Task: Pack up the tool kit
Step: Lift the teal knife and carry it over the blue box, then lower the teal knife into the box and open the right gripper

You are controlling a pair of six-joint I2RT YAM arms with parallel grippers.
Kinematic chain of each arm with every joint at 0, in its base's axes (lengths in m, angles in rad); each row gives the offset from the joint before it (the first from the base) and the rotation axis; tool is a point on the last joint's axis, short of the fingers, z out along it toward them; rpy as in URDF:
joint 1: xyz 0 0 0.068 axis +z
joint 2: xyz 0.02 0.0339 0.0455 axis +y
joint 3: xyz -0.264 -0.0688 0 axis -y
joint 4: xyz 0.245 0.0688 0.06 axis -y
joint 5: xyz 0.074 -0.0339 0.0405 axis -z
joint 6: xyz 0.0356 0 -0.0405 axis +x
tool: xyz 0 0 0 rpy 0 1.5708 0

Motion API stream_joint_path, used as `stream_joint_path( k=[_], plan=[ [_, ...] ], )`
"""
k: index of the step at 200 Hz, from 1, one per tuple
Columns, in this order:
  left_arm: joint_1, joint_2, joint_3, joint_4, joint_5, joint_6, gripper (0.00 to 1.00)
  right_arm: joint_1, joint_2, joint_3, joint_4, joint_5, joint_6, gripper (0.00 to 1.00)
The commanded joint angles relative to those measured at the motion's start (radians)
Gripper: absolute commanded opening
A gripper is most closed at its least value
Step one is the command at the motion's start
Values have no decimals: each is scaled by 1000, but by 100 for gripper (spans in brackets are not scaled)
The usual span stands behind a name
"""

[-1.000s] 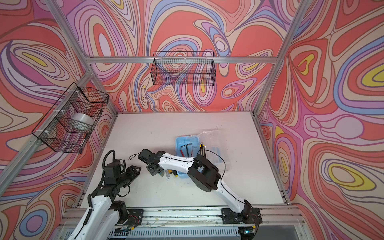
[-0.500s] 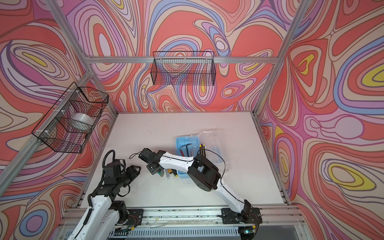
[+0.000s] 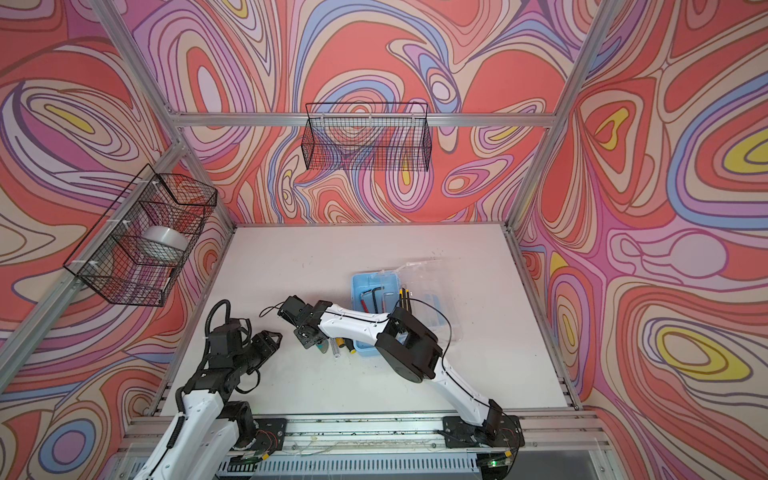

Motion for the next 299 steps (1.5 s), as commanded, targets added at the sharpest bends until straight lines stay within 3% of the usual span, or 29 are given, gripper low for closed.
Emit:
stream_joint_path(
  k=[1, 89, 153, 195, 264, 299],
  plan=[
    [6, 3, 17, 12, -2, 11, 59, -5, -74, -20, 12, 32, 13, 27],
    [6, 11, 18, 17, 6, 15, 59, -32, -305, -149, 28, 77, 58, 27],
    [7, 76, 23, 88, -1, 26, 59, -167, -637, -427, -26, 188, 140, 27],
    [5, 138, 27, 137, 9, 23, 59, -264, -796, -600, -35, 198, 200, 27],
    [-12, 134, 72, 118, 49, 52, 59, -368, -788, -722, 43, 116, 201, 29],
    [-27, 122, 79, 112, 48, 46, 59, -376, -755, -714, 41, 95, 187, 43]
  ],
)
